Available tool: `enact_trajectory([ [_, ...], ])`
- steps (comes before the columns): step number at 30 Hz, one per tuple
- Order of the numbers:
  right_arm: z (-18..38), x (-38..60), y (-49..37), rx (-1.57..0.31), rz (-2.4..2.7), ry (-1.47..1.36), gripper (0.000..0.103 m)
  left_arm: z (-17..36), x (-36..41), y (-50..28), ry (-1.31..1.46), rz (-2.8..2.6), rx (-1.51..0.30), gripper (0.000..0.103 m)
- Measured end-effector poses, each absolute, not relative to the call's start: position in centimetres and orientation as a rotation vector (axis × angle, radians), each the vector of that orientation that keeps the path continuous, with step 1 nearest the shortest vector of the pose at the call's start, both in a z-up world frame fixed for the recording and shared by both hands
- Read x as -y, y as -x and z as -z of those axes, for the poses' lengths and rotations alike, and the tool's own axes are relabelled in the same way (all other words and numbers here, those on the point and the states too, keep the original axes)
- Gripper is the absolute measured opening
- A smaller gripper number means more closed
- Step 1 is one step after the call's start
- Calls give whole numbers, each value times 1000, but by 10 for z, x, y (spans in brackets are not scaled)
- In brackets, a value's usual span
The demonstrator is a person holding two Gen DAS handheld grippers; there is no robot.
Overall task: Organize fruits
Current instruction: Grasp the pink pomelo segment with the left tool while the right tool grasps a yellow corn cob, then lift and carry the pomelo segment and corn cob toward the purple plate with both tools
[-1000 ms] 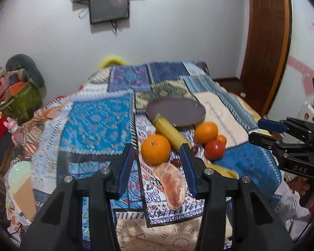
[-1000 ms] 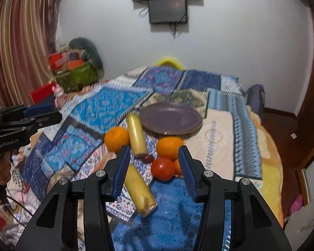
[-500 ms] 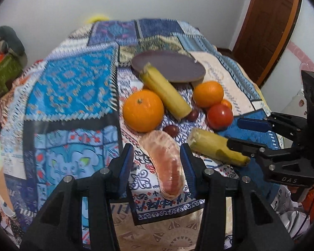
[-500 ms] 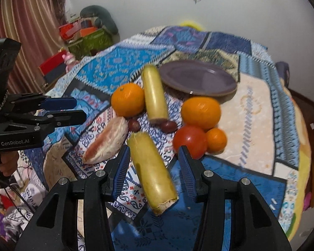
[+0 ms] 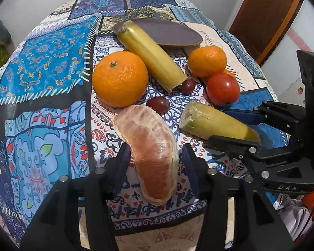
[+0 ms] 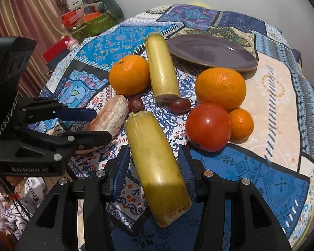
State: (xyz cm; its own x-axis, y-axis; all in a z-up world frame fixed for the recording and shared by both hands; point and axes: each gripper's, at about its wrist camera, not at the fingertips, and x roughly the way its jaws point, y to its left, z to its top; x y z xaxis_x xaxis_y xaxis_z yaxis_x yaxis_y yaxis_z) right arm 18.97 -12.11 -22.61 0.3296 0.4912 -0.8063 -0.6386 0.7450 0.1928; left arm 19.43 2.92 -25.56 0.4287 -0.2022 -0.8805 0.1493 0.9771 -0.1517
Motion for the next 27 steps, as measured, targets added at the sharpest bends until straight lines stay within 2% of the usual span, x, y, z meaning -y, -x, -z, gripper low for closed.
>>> enact_trajectory([
  [10,234,115,-194,-997,-767,171,48,265,-35,-204,126,189,-1094,49],
  [19,232,116,-193,-996,-759,155,38,260,-38,-200,134,188,-1091,46],
  [27,212,128,-183,-948,-737,116,37,231,-44,-184,123,161,-1023,46],
])
